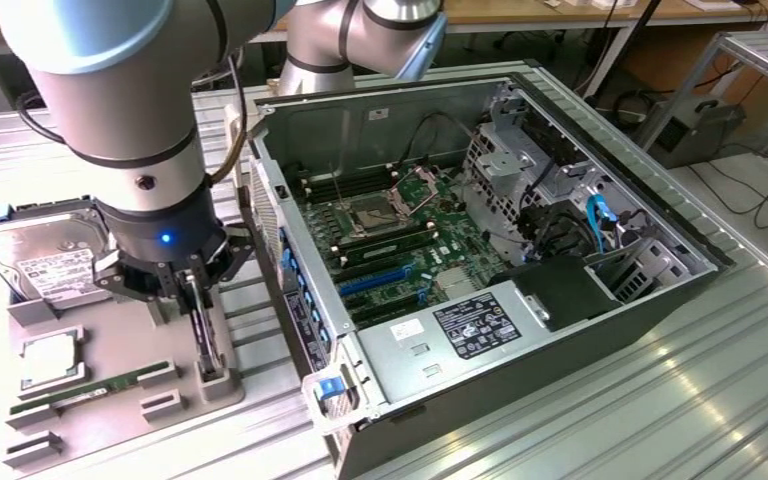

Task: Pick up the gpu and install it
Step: 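Pick up the gpu and move the gpu toward the slot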

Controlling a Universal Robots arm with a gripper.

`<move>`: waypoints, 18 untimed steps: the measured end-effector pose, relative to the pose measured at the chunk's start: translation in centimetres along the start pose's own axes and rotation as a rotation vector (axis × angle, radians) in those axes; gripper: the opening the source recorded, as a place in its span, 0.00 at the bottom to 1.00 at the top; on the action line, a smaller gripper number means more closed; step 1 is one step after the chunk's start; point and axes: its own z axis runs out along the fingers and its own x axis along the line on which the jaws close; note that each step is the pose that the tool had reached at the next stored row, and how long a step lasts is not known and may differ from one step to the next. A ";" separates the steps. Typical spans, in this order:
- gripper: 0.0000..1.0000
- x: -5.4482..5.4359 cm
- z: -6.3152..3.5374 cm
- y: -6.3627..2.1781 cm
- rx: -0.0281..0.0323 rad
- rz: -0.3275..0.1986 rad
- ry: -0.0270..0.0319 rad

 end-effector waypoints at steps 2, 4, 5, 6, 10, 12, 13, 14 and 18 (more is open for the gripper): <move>0.26 -0.1 -1.27 0.05 -0.0010 -0.002 0.0001; 0.26 -0.1 -2.24 0.09 -0.0017 -0.004 0.0004; 0.26 -0.1 -2.62 0.11 -0.0022 -0.005 0.0003; 0.26 -0.2 -3.31 0.14 -0.0027 -0.007 0.0004; 0.26 -0.4 -5.50 0.23 -0.0044 -0.011 0.0009; 0.26 -0.6 -6.42 0.26 -0.0050 -0.013 0.0011; 0.26 -0.7 -6.89 0.28 -0.0052 -0.014 0.0015; 0.26 -0.9 -7.61 0.30 -0.0058 -0.015 0.0018; 0.26 -1.8 -10.23 0.24 -0.0091 -0.022 0.0028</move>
